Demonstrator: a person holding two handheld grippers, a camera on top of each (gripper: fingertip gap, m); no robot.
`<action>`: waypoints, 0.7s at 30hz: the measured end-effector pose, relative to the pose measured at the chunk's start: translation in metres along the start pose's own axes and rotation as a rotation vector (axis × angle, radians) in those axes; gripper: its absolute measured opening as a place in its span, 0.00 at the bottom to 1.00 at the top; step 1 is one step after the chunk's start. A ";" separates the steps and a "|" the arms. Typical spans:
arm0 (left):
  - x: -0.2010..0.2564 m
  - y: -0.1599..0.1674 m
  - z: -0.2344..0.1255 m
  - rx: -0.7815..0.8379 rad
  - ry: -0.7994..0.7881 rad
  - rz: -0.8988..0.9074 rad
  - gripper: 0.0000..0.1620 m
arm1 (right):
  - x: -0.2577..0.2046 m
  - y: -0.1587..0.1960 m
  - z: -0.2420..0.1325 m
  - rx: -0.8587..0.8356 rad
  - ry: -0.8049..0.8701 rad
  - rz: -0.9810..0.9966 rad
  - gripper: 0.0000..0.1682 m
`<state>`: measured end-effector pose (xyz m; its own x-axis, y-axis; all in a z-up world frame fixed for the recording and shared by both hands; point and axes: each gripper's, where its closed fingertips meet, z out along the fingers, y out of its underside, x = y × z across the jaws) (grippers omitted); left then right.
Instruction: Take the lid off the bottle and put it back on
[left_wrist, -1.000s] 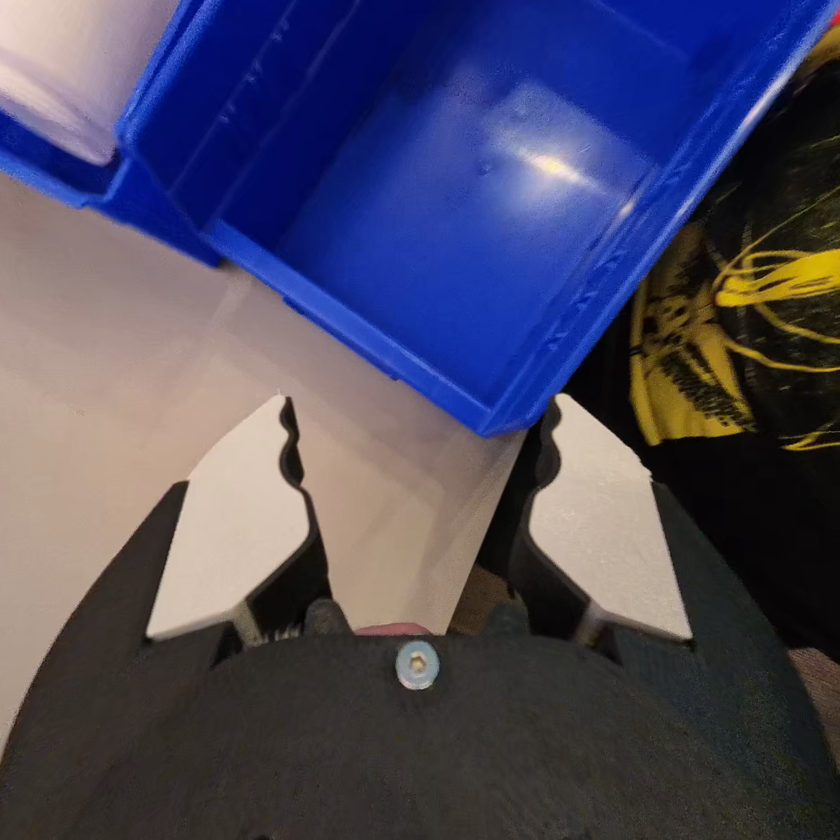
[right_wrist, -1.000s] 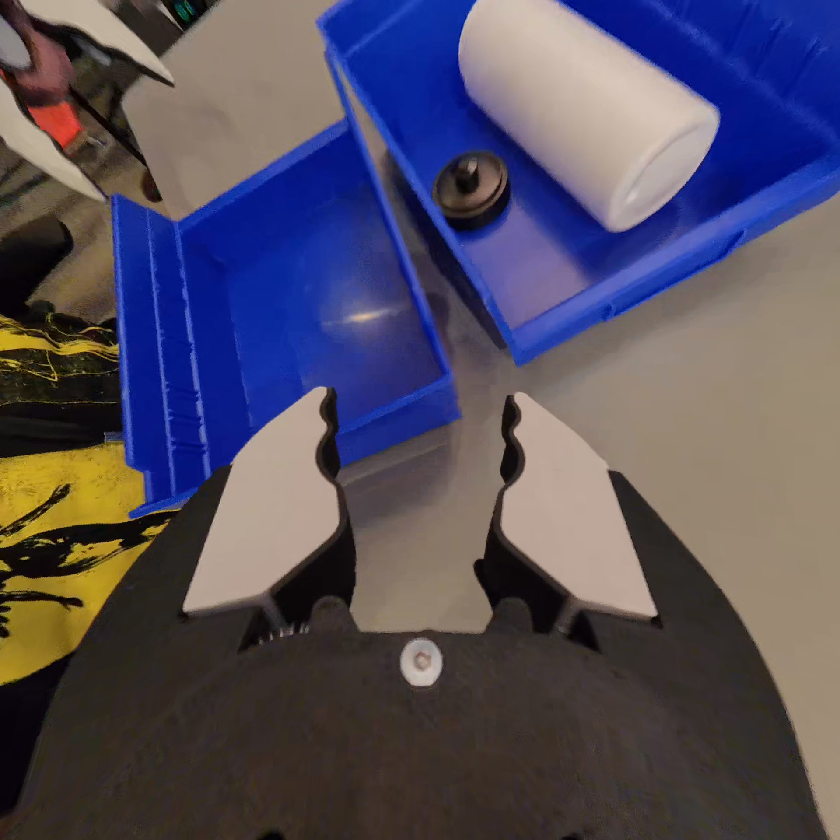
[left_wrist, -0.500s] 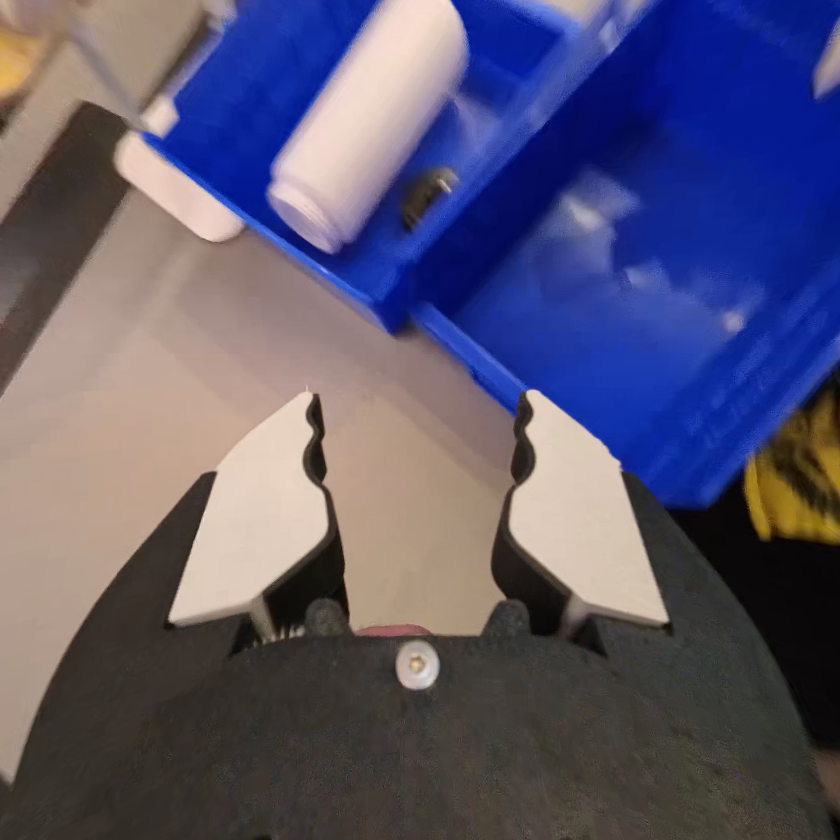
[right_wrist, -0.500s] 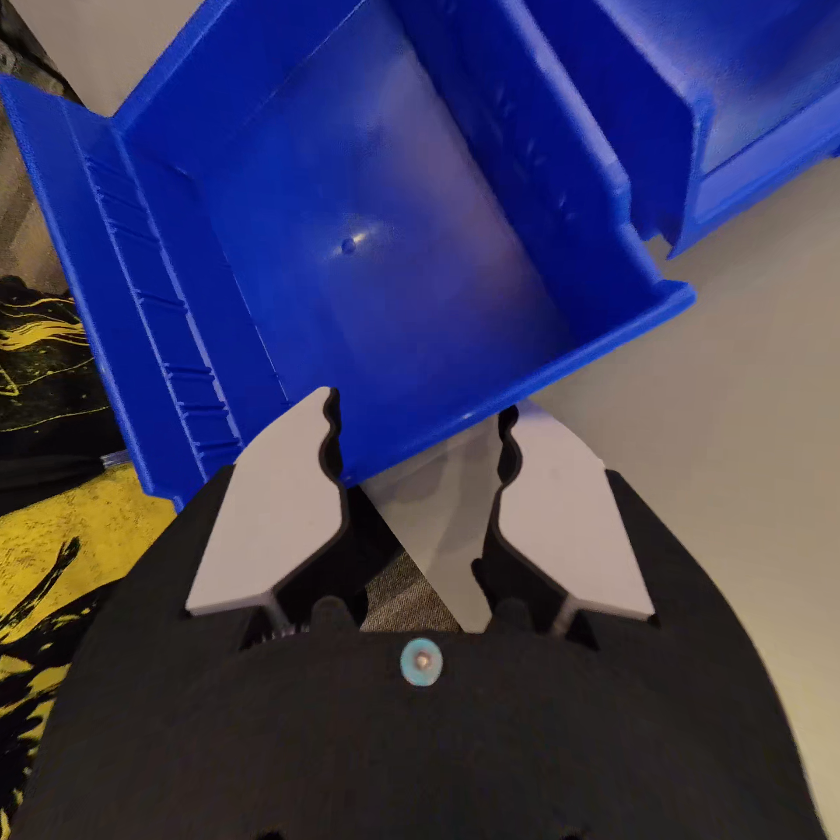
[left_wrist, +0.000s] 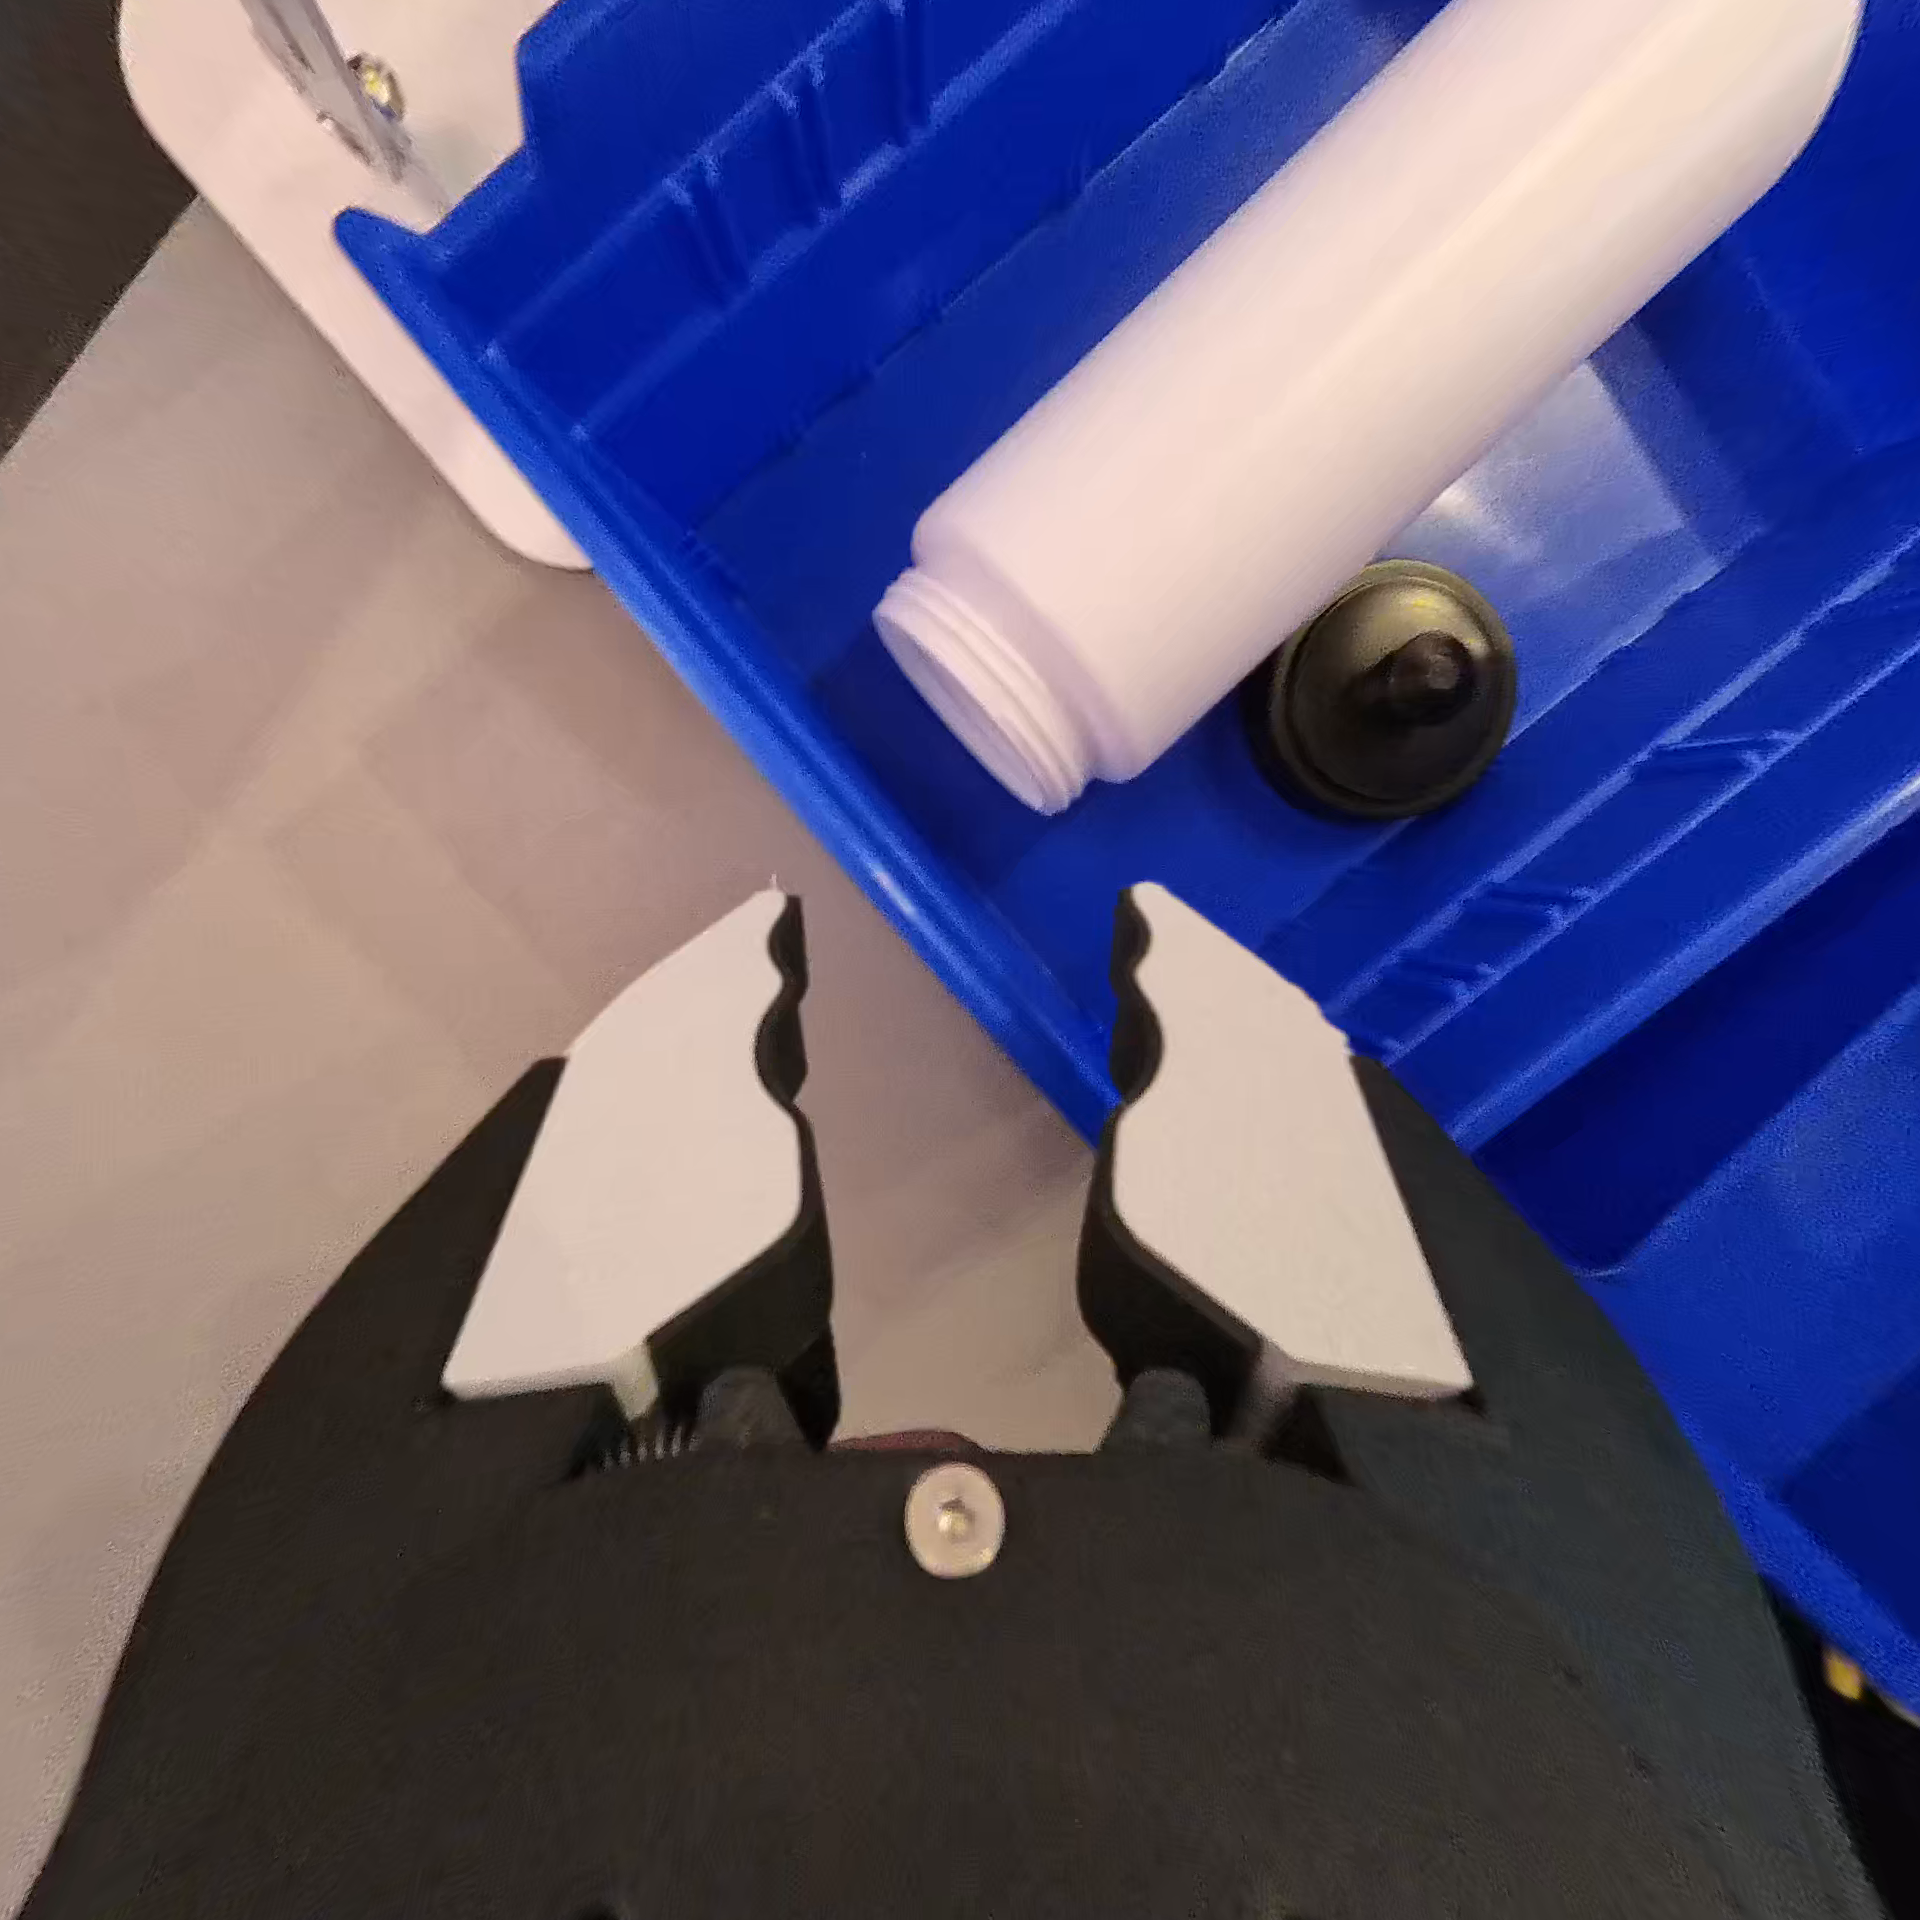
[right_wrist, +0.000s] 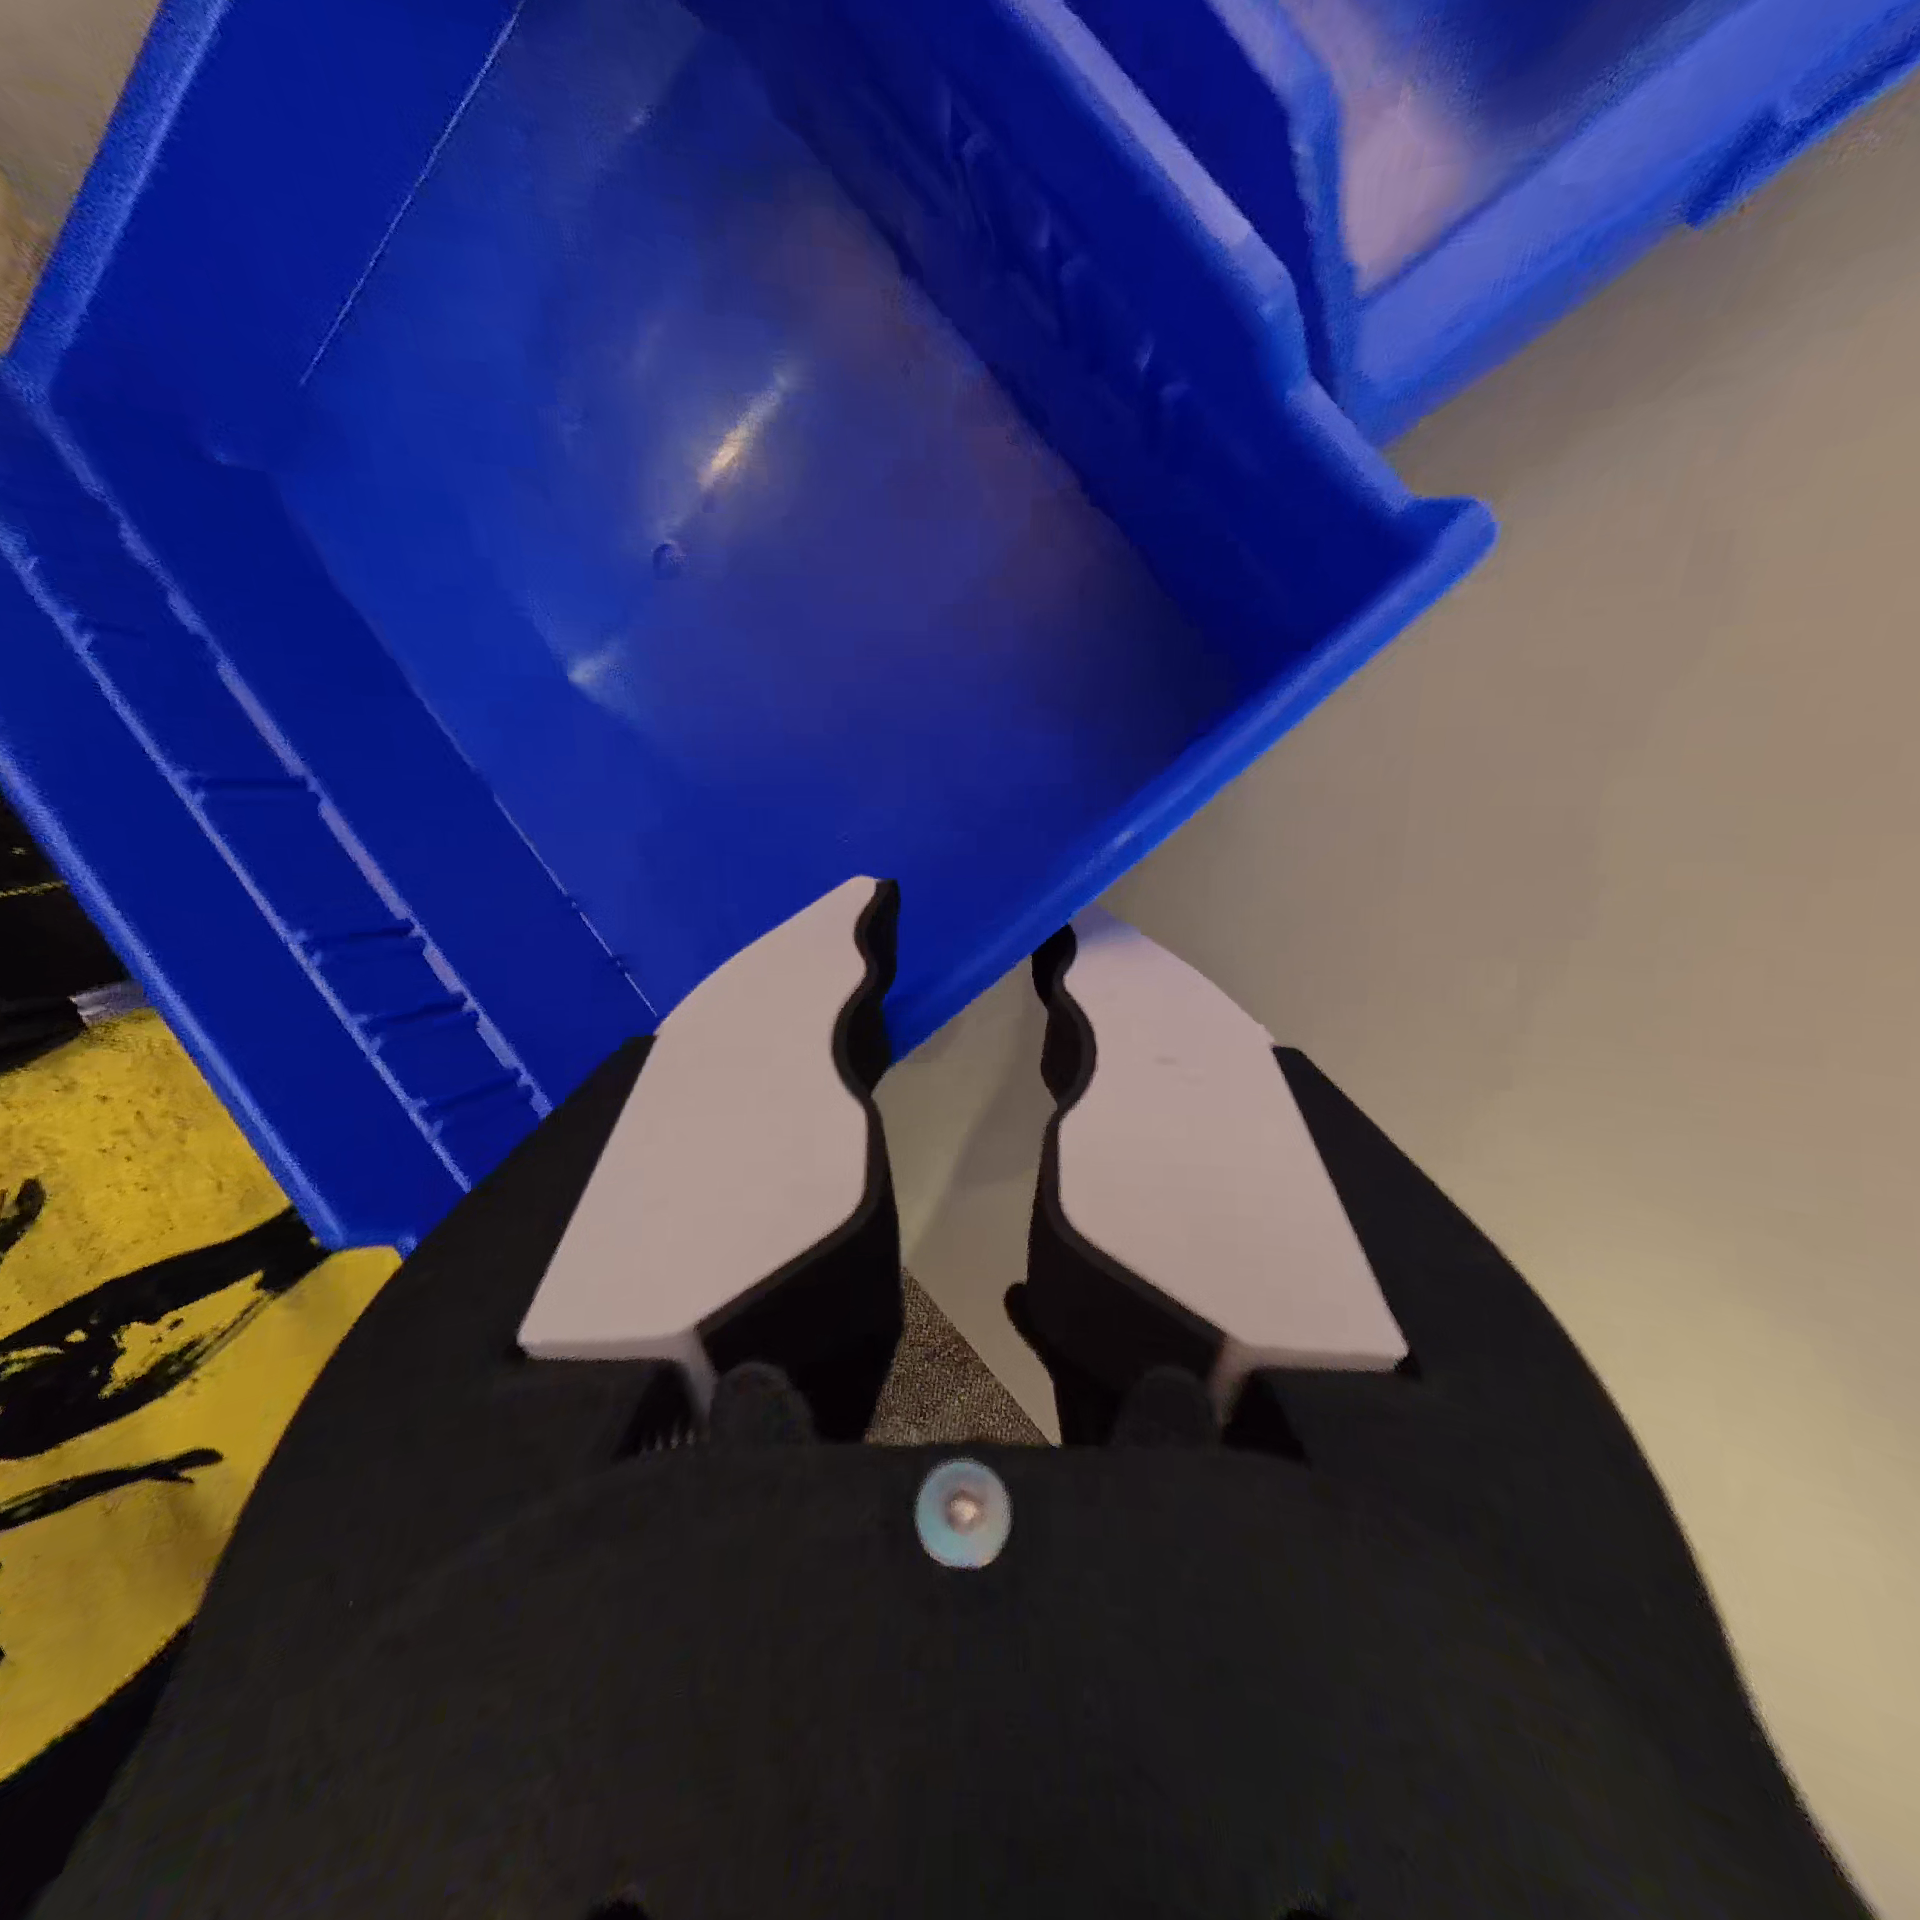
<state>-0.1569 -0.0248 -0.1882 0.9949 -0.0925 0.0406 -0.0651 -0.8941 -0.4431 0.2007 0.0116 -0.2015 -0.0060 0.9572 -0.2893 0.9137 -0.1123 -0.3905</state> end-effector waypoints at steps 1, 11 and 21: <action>-0.008 0.006 -0.001 -0.028 -0.051 0.023 0.30 | 0.007 0.003 -0.004 -0.009 0.011 0.002 0.14; -0.049 0.047 -0.021 -0.189 -0.127 0.132 0.13 | 0.106 0.027 -0.046 -0.159 0.209 -0.024 0.06; -0.164 0.117 -0.064 -0.520 -0.365 0.188 0.14 | 0.220 0.009 -0.076 -0.331 0.327 -0.157 0.08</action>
<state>-0.3329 -0.1422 -0.1894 0.9194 -0.1948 -0.3417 -0.1779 -0.9808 0.0804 0.2386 0.2417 -0.2029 -0.0744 0.9953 0.0614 0.9924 0.0799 -0.0933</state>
